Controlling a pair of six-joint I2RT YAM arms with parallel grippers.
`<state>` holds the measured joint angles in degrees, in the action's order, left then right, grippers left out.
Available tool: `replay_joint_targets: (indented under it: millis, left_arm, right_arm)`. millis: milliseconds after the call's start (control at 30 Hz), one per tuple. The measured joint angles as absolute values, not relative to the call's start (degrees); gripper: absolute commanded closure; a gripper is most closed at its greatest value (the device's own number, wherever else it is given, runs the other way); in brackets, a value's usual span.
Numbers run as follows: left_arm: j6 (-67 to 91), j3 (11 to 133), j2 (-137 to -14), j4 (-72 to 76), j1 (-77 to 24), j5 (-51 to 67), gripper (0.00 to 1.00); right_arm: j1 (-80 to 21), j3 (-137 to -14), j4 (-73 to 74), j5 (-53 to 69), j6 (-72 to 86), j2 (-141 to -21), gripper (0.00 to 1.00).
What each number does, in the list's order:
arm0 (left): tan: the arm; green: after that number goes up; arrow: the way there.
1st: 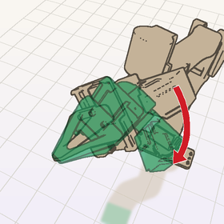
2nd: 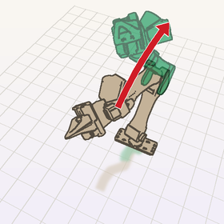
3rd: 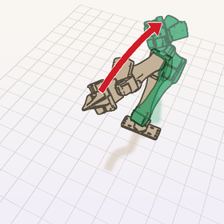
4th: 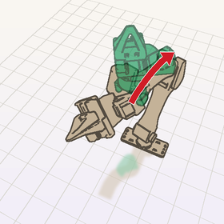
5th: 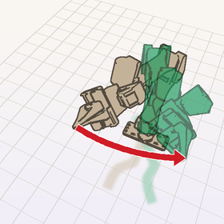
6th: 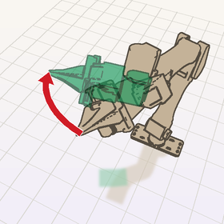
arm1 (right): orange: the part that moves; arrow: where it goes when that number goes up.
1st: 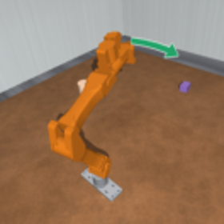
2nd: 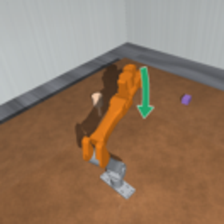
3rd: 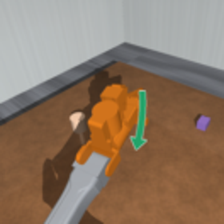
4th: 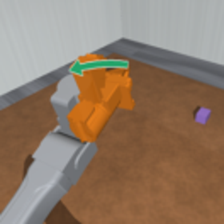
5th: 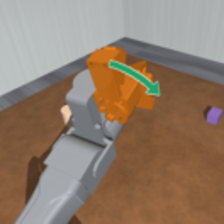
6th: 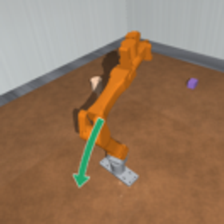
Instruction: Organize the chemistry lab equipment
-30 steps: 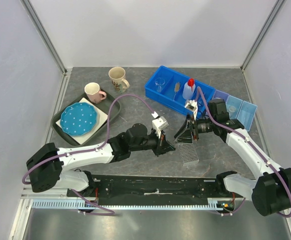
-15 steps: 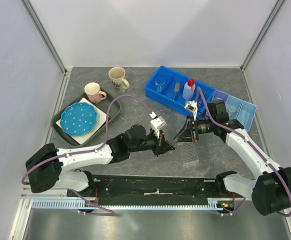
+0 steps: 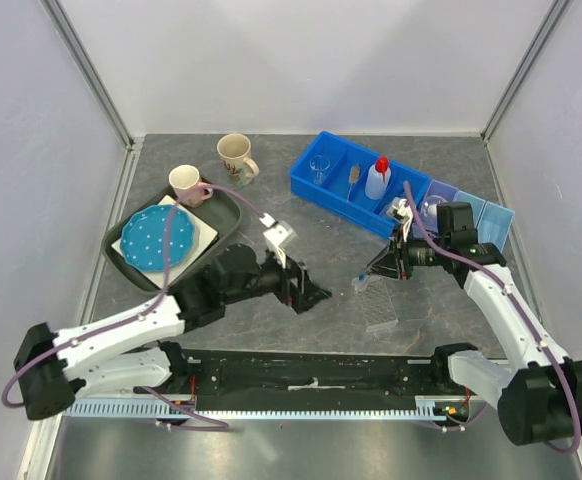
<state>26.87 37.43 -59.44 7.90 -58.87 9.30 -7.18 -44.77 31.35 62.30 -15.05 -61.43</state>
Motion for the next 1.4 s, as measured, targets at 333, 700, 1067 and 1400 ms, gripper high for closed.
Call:
replay_joint_targets:
  millis: [333, 700, 1067, 1400]
  left_arm:
    - [12.12, 50.83, -46.74, -19.18, -50.26, -6.0, 0.01]
    - [4.62, 43.4, -47.37, -27.79, -50.22, -12.38, 0.01]
    - [3.11, 43.0, -44.62, -27.77, -50.22, -13.65, 0.01]
    - [2.85, 42.76, -44.77, -27.77, -50.22, -13.65, 0.01]
  right_arm:
    - [-6.5, -44.69, 32.16, 43.7, -20.21, -54.94, 0.86]
    - [-3.6, -44.71, 30.2, 39.24, -14.24, -62.15, 0.85]
    - [-0.71, -42.06, 23.09, 41.28, -3.07, -69.6, 0.84]
    - [-0.62, -38.72, 17.65, 41.04, 2.2, -70.32, 0.83]
